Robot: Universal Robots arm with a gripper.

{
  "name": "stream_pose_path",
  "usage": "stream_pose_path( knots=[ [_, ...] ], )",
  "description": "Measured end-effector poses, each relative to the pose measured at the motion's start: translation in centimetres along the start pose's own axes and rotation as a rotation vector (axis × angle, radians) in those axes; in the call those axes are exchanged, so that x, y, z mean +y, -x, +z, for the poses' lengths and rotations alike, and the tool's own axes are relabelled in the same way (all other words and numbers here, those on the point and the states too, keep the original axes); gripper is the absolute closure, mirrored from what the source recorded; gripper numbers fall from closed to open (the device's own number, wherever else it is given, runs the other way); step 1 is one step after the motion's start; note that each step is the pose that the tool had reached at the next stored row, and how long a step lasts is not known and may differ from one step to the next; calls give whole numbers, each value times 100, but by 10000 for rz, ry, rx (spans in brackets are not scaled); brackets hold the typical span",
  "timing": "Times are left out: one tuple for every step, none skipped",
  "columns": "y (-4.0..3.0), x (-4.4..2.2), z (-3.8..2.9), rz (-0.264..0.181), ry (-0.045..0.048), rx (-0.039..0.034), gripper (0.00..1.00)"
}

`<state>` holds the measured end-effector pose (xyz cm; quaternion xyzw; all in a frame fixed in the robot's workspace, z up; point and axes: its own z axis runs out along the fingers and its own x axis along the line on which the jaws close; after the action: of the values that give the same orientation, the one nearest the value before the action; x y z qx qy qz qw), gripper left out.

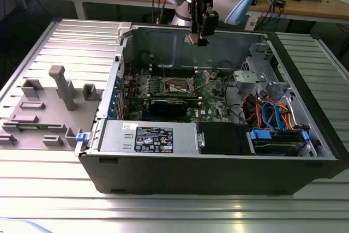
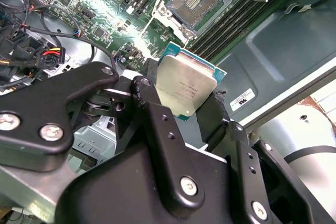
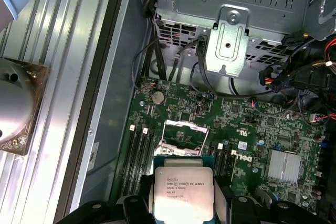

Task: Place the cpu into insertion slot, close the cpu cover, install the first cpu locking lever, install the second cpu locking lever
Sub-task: 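Place the cpu into insertion slot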

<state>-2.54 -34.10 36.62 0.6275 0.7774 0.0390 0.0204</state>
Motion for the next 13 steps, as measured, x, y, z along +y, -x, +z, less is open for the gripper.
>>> stream_pose_path(
  knots=[
    [0,0,0,0,0,-1,46],
    [0,0,0,0,0,-1,46],
    [0,0,0,0,0,0,46],
    [0,0,0,-1,0,-1,46],
    [0,0,2,3,0,-1,46],
    [0,0,4,15,0,-2,46],
    [0,0,5,32,0,-3,46],
    [0,0,7,69,1,-6,46],
    [0,-1,9,115,2,-10,46],
    [0,-1,10,145,3,-13,46],
    [0,-1,10,169,2,-15,46],
    [0,-1,10,182,4,-16,46],
    [0,-1,10,183,3,-16,46]
  ],
)
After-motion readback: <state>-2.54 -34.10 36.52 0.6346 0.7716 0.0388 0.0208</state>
